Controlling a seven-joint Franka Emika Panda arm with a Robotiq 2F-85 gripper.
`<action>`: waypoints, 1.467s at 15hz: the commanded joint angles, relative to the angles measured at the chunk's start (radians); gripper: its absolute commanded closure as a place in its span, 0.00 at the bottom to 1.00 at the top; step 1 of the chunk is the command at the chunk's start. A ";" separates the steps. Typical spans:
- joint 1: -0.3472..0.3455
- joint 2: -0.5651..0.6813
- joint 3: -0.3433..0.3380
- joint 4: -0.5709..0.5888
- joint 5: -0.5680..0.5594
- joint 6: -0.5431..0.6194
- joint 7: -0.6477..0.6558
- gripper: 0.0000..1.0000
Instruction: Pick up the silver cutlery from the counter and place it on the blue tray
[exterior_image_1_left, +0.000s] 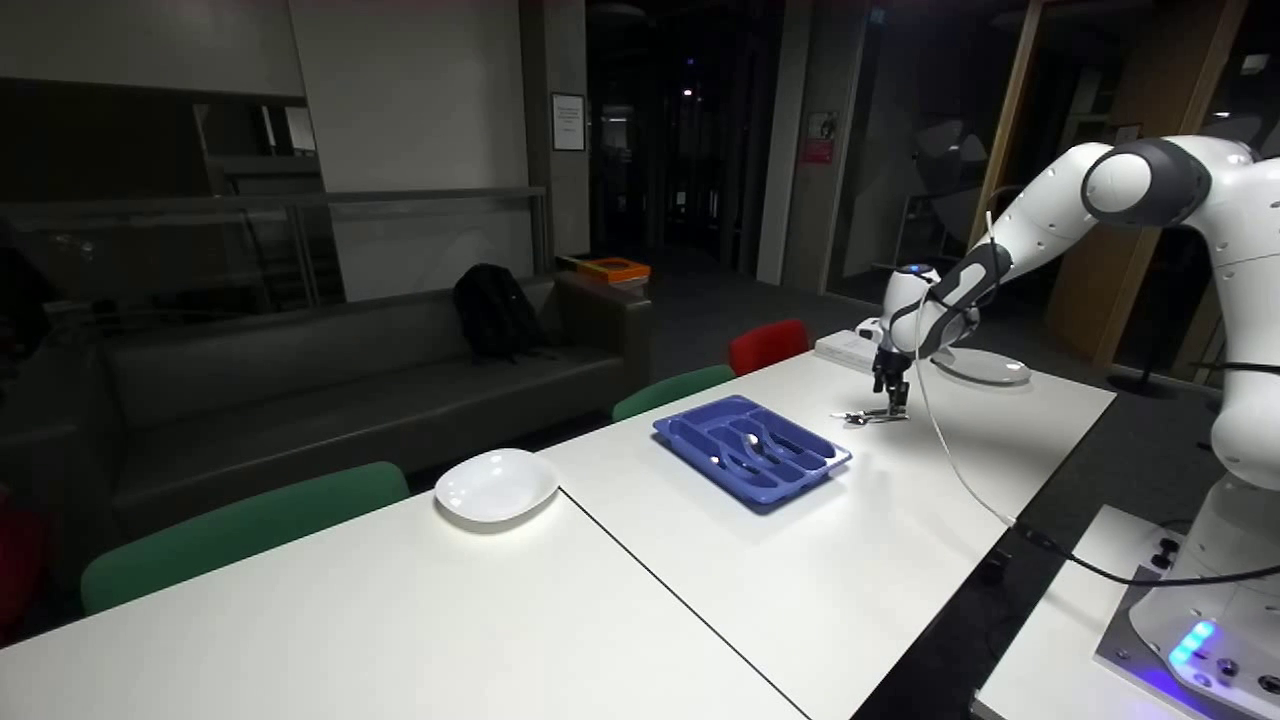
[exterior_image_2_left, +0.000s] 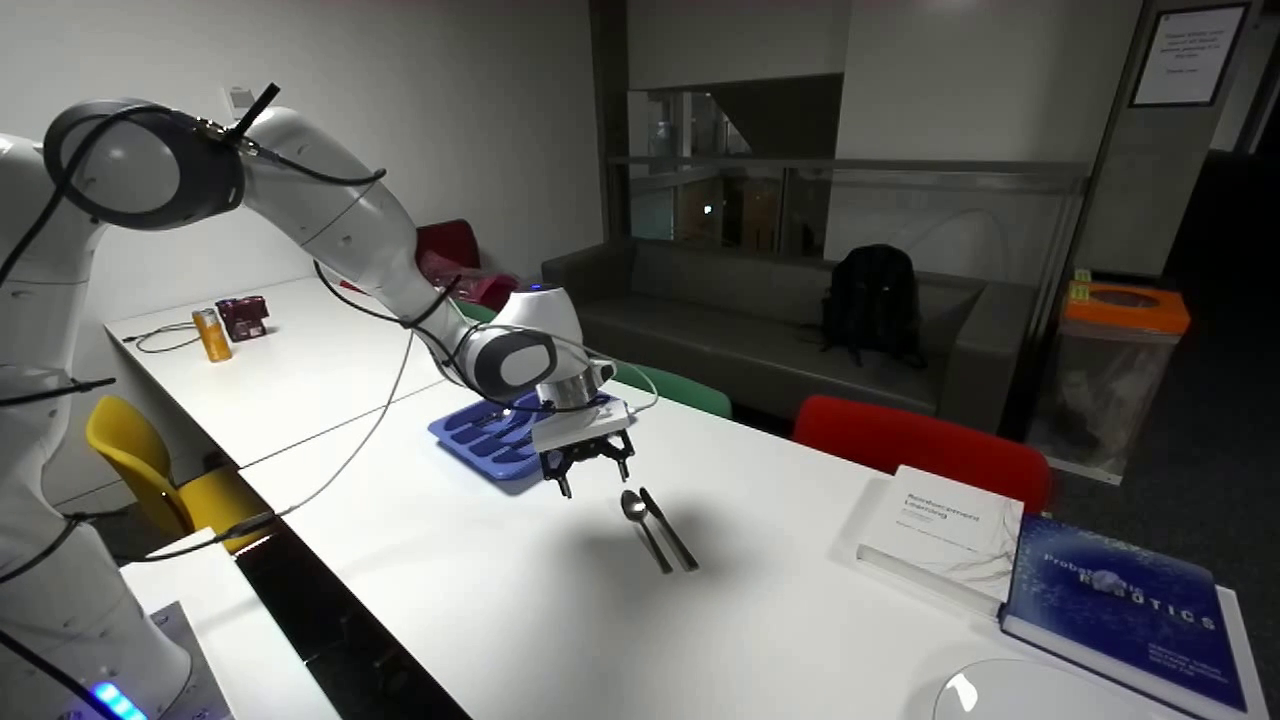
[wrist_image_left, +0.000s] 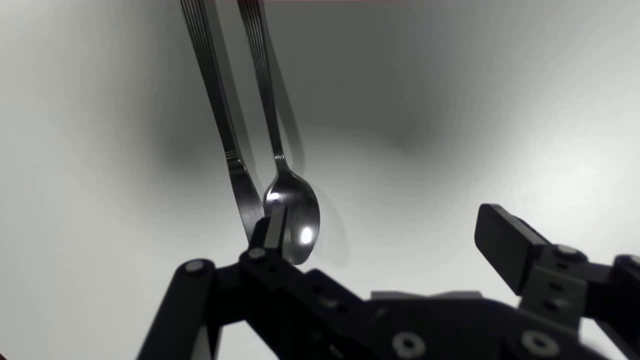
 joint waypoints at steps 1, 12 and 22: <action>-0.065 0.021 0.037 0.027 0.071 0.007 -0.134 0.00; -0.143 0.127 0.092 0.136 0.247 -0.057 -0.381 0.00; -0.146 0.178 0.079 0.195 0.253 -0.115 -0.433 0.00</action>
